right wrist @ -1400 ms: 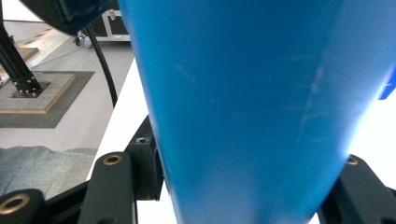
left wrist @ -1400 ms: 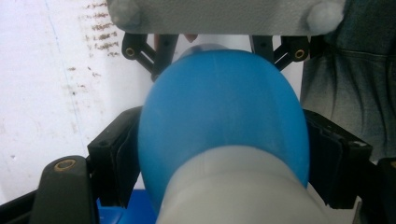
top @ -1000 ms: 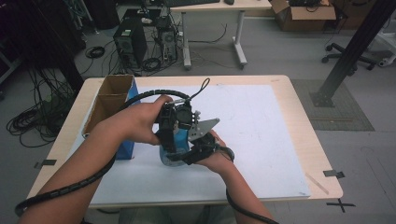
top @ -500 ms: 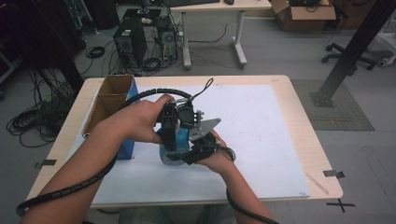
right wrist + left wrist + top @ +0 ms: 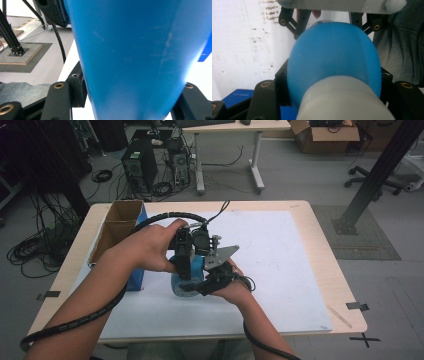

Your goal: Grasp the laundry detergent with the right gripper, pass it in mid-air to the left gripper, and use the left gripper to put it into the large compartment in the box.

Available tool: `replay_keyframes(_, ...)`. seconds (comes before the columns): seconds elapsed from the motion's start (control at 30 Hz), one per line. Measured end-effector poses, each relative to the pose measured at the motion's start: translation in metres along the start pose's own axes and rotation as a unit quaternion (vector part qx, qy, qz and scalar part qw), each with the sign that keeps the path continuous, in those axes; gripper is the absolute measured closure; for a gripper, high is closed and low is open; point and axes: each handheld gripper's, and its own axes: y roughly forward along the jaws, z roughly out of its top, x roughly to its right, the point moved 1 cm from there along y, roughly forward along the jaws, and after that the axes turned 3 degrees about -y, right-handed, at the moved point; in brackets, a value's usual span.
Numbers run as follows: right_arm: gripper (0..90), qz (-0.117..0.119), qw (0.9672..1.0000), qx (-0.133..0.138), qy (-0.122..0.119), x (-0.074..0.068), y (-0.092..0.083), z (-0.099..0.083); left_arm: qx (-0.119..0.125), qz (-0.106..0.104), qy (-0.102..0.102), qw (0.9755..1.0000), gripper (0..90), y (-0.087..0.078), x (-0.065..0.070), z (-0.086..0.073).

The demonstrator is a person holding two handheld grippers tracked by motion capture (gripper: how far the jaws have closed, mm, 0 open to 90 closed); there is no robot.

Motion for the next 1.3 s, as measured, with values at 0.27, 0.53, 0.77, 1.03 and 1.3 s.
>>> replay_keyframes(0.27,36.1,0.014,0.9997,0.009,0.016,0.005,-0.001,-0.003,-0.001,0.009,0.0,1.0,37.9,-0.002,-0.001,0.0)
replay_keyframes(0.53,28.5,0.012,0.9997,0.009,0.02,0.006,-0.002,-0.006,-0.001,0.012,-0.001,0.9999,37.8,-0.004,-0.003,0.001)
replay_keyframes(0.77,24.4,0.008,0.9993,-0.001,0.035,0.006,-0.005,-0.006,-0.002,0.012,-0.005,0.9999,37.8,-0.004,-0.005,-0.001)
replay_keyframes(1.03,22.0,-0.003,0.9989,0.0,0.047,0.008,-0.012,-0.007,-0.007,0.012,-0.007,0.9999,37.8,-0.005,-0.007,-0.002)
replay_keyframes(1.3,17.8,-0.011,0.9987,-0.009,0.048,0.009,-0.017,-0.008,-0.006,0.013,-0.007,0.9999,37.7,-0.006,-0.007,-0.002)
